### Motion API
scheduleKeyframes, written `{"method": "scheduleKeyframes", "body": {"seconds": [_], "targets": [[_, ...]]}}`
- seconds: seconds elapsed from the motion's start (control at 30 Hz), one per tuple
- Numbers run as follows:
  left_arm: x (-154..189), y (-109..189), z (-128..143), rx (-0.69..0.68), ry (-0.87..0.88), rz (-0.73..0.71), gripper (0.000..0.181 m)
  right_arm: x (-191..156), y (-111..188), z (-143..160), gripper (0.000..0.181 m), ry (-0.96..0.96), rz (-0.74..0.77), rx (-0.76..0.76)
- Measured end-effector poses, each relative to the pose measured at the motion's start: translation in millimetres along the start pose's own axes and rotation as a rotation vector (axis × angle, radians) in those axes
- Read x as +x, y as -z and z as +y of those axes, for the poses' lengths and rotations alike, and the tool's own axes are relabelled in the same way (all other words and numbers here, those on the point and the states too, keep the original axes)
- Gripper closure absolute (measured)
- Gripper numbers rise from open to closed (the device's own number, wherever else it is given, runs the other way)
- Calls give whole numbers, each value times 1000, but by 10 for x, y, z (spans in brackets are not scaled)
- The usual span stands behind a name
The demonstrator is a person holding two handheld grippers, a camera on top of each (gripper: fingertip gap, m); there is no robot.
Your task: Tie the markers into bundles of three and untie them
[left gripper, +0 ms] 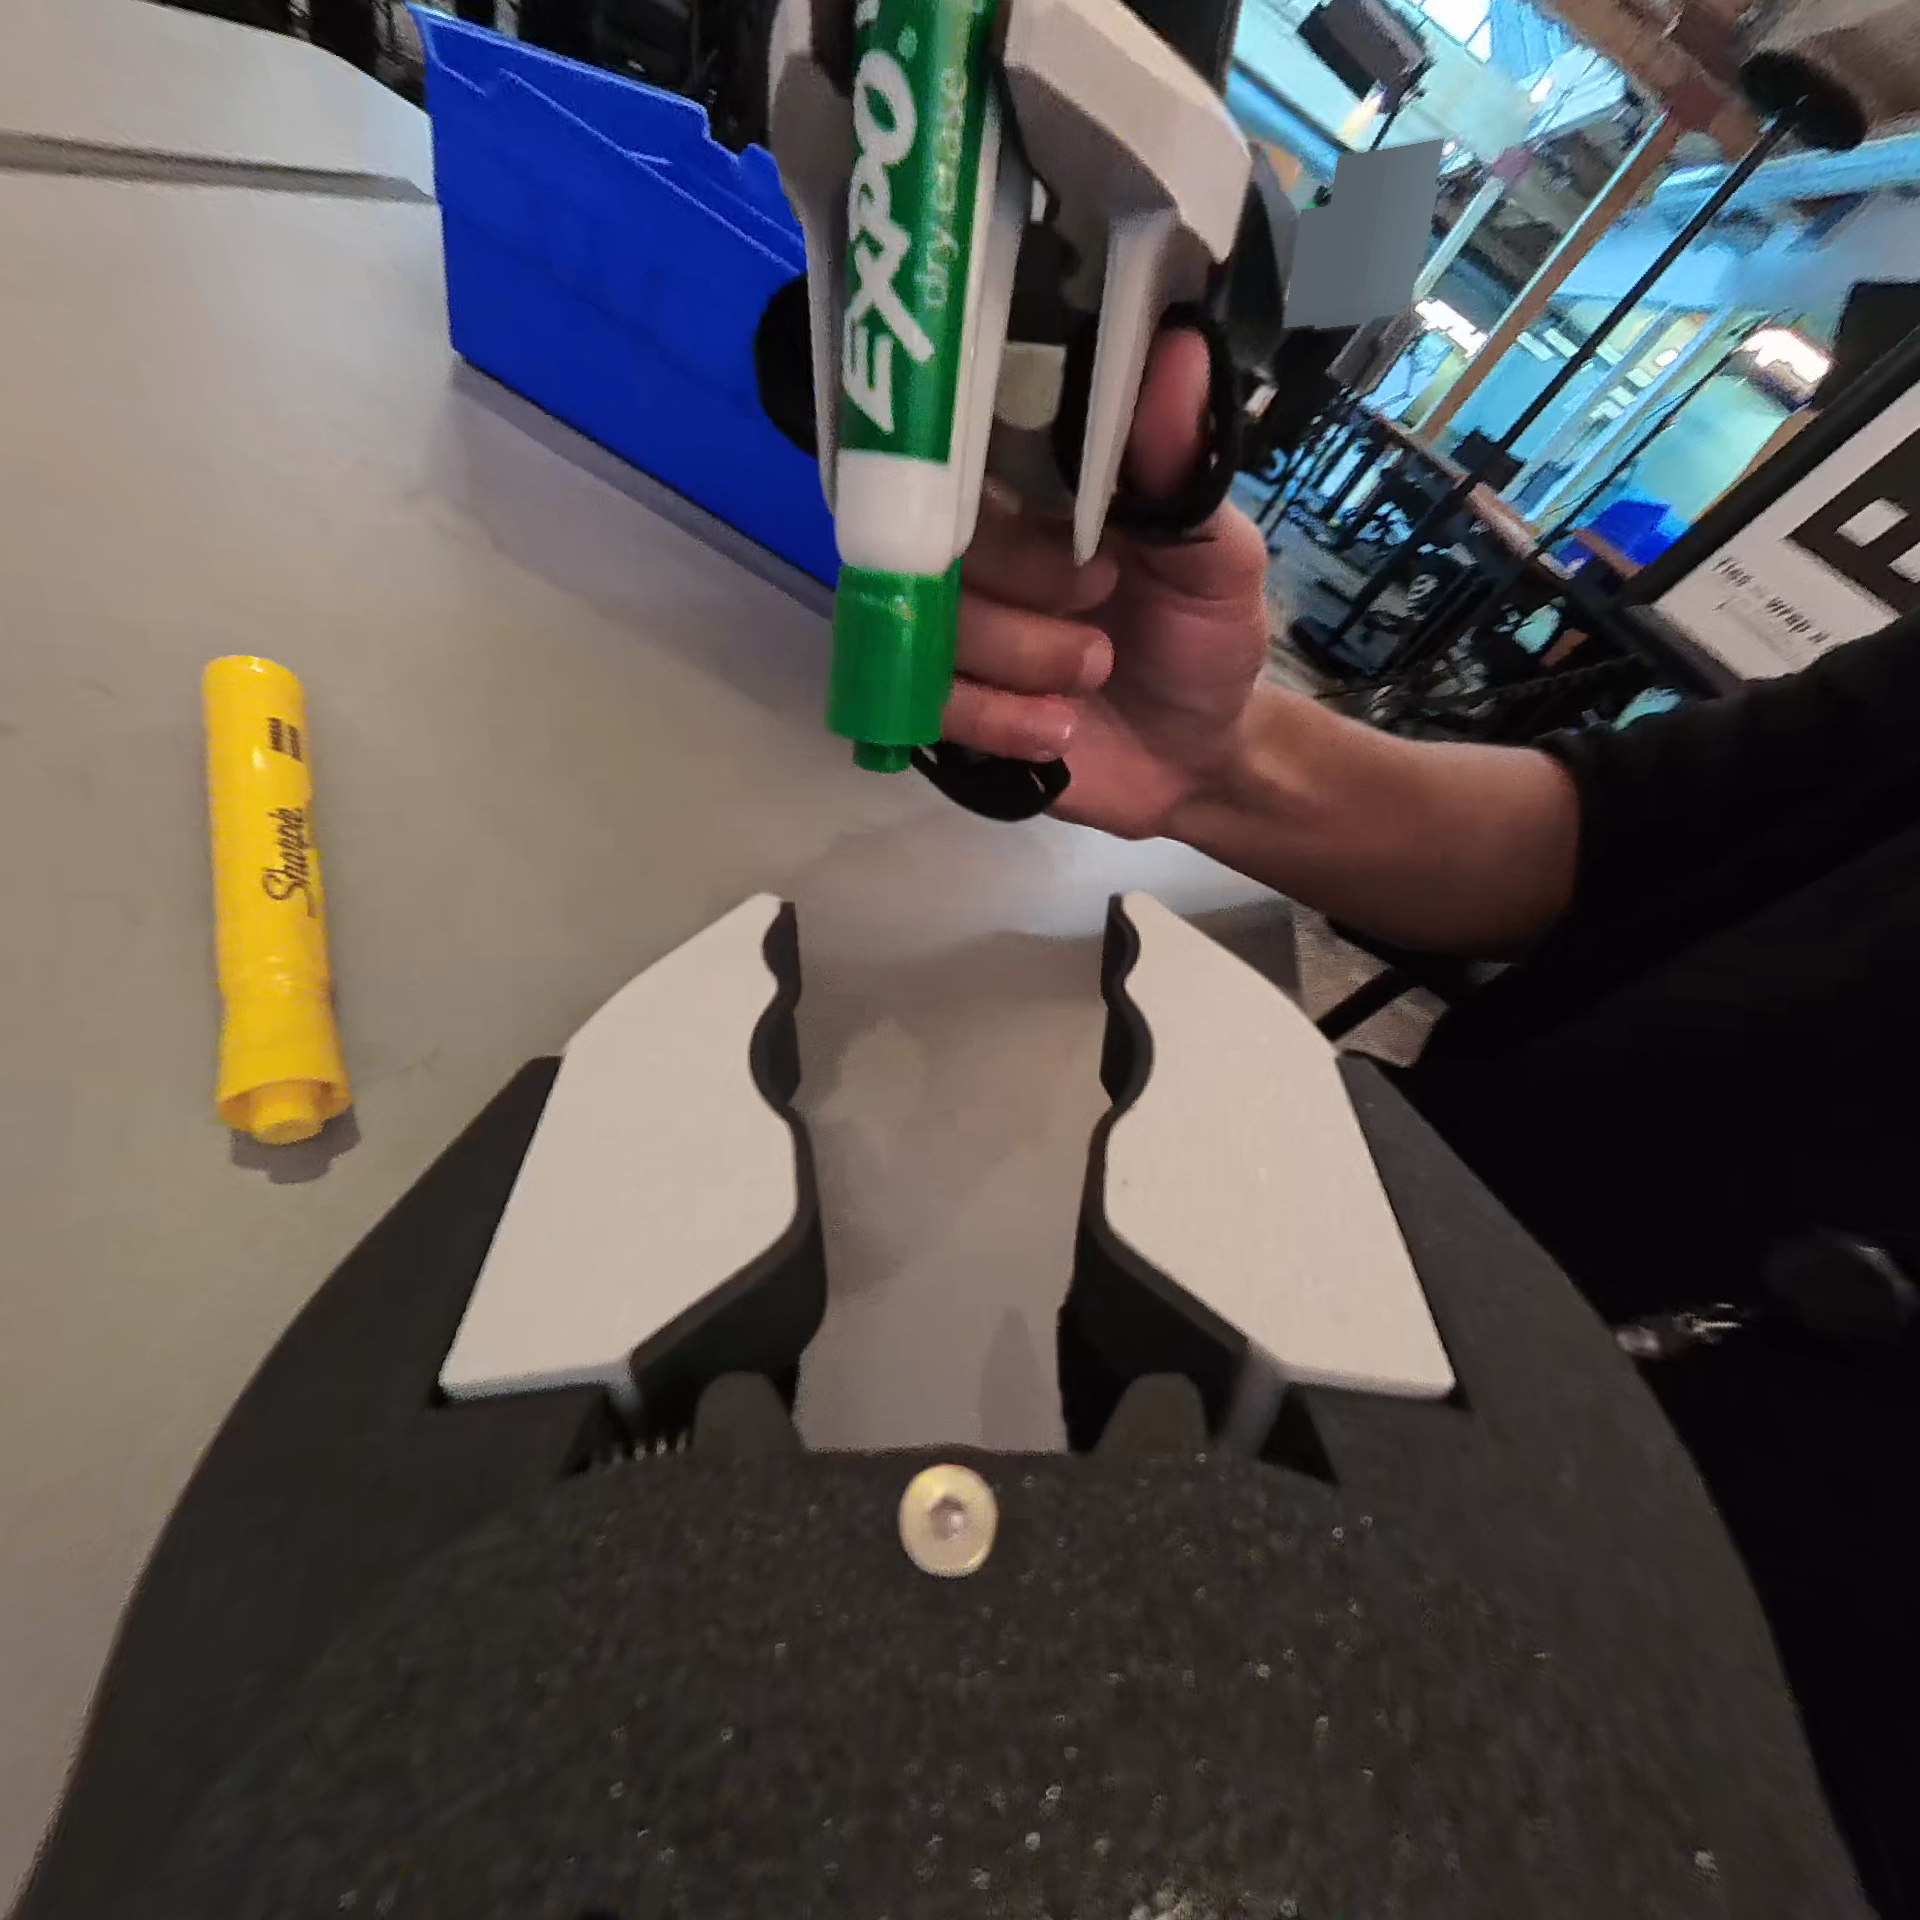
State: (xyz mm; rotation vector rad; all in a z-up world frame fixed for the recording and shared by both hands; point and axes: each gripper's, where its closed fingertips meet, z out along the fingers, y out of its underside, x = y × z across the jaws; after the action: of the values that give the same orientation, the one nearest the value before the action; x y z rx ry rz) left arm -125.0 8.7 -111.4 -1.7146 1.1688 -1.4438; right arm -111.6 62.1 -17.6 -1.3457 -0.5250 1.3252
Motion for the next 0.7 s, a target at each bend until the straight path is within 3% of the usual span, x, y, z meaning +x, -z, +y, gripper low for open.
{"method": "scheduleKeyframes", "body": {"seconds": [0.27,0.33,0.47,0.7], "targets": [[-60,-4,36,-12,-21,-7,121,-102,-122,101,157,-25,-12,-61],[-224,3,19,-41,-95,-130,121,-41,-147,121,163,-31,59,-96],[-469,17,-129,-32,-198,-371,121,81,-165,78,157,-62,224,-68],[-590,-162,-103,-29,-201,-486,121,170,-163,-38,163,33,425,-17]]}}
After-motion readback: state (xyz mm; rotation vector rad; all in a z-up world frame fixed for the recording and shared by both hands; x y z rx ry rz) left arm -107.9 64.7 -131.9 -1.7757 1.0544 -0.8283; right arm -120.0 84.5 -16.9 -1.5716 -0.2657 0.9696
